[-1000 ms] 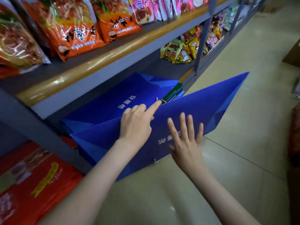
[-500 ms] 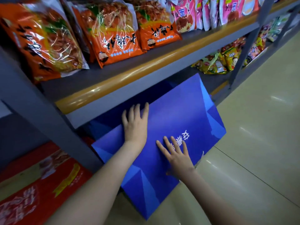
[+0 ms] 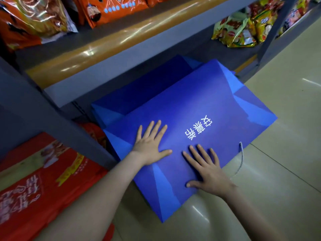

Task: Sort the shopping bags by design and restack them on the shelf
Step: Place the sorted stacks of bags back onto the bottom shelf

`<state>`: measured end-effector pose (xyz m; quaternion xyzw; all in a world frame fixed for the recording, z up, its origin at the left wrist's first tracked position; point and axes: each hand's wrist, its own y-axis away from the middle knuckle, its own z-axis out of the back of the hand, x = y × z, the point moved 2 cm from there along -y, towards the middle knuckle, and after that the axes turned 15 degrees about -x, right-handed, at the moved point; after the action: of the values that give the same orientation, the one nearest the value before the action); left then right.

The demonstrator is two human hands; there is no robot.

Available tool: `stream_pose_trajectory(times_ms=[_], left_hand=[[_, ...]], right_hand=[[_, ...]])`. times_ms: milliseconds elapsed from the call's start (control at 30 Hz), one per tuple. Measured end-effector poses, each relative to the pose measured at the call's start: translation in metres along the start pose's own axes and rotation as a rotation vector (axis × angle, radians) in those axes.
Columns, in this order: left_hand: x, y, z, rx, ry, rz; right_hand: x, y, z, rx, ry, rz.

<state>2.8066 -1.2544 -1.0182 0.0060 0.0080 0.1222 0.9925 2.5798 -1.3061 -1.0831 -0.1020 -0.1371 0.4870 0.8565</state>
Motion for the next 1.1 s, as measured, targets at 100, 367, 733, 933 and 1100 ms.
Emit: stream_pose_trajectory(times_ms=[100,367,733,933,1100], left_hand=[[0.006,-0.005,0.01,0.024,0.003,-0.014],[-0.015,-0.008,0.051,-0.136,-0.031,0.155],[-0.014,0.005,0.016,-0.003,-0.044,0.164],[-0.013,0.003,-0.001,-0.107,-0.122,0.207],[-0.015,0.008,0.006,-0.122,-0.075,0.241]], right_hand=[[-0.003,0.023,-0.004,0.073,0.023,0.067],[-0.003,-0.014,0.031,-0.3,0.061,-0.055],[-0.012,-0.136,0.03,-0.144,0.257,-0.299],[-0.023,-0.14,0.013,-0.018,0.068,-0.268],[-0.01,-0.128,0.03,-0.078,0.066,-0.301]])
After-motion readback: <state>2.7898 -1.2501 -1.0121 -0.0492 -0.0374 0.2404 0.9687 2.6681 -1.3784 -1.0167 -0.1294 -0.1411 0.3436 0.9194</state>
